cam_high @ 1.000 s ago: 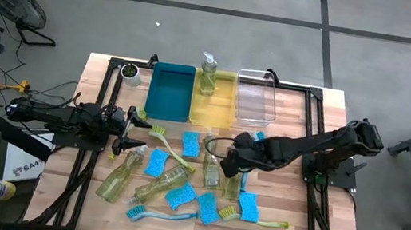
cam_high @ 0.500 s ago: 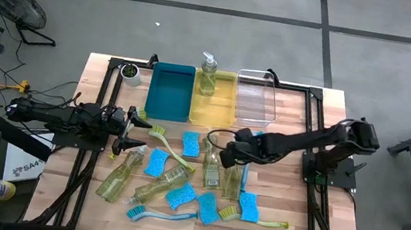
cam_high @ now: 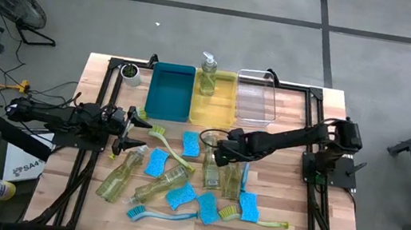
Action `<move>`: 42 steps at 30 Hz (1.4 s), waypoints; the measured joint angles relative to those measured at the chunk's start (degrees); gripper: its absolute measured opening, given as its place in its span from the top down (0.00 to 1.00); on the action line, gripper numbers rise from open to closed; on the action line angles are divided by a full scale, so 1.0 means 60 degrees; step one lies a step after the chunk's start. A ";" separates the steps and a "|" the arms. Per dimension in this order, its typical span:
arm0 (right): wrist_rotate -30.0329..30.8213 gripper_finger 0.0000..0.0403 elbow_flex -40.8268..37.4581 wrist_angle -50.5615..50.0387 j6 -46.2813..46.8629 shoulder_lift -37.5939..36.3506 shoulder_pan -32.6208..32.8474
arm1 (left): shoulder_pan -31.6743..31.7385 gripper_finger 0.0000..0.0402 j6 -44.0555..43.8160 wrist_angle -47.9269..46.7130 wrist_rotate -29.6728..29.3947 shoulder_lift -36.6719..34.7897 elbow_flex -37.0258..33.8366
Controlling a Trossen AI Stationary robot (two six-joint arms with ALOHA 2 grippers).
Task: Pick & Place Kitchen Sink Supplies
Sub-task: Put the dishwashing liquid into the yellow bin
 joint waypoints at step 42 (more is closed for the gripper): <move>-0.1067 0.25 0.0273 -0.0274 -0.1028 0.1064 -0.0514 | 0.0000 0.15 0.0000 0.0000 0.0000 0.0002 0.0000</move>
